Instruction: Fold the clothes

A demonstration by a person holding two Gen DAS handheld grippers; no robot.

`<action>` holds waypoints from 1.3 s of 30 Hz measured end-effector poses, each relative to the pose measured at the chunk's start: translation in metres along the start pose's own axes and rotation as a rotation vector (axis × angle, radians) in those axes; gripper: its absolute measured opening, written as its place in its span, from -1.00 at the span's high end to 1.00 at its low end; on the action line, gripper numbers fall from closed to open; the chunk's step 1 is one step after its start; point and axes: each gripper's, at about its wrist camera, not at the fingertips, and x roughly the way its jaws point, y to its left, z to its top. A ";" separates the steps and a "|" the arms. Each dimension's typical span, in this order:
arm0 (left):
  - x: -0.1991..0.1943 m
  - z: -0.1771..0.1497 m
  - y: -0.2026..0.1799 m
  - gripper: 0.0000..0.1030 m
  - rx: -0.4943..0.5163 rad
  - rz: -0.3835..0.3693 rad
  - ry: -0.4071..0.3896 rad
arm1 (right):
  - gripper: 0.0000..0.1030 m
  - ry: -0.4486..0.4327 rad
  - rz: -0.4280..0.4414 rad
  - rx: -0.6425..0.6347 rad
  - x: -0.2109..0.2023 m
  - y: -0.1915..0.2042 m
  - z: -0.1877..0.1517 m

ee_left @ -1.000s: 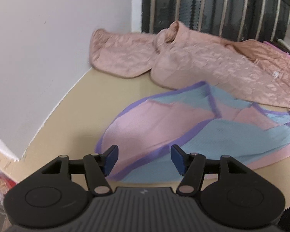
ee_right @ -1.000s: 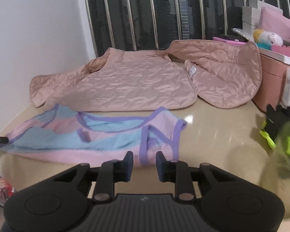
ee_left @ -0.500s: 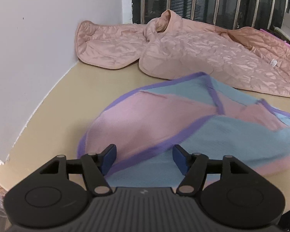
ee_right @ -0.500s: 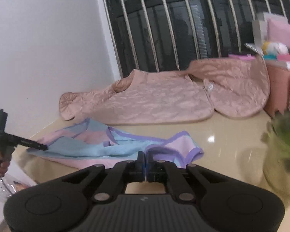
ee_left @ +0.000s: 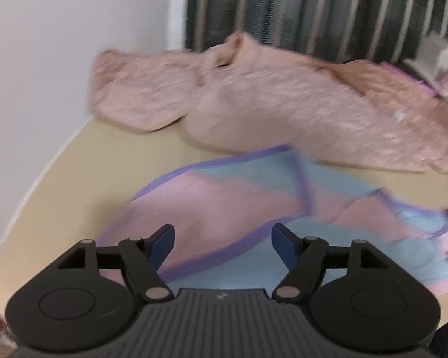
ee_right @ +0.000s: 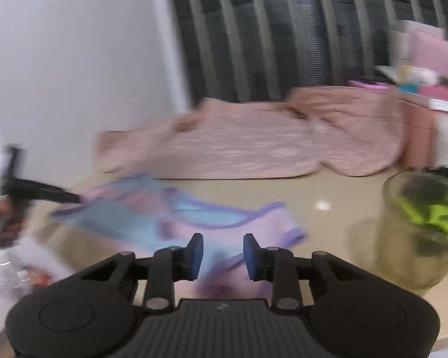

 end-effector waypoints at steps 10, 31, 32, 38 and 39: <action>0.013 -0.014 -0.014 -0.32 0.082 -0.073 0.062 | 0.45 0.160 -0.045 0.094 0.037 0.012 -0.017; -0.002 -0.016 -0.006 -0.26 0.049 -0.157 0.023 | 0.10 -0.066 -0.037 -0.134 0.013 0.057 0.001; 0.002 -0.015 -0.008 -0.26 0.048 -0.159 0.027 | 0.10 -0.041 -0.031 -0.165 0.026 0.066 0.002; 0.016 -0.011 -0.025 -0.13 0.038 -0.200 0.035 | 0.77 0.133 -0.042 -0.184 0.103 0.080 0.001; 0.017 -0.013 -0.030 0.36 0.059 -0.210 0.044 | 0.78 0.137 -0.036 -0.165 0.106 0.079 0.001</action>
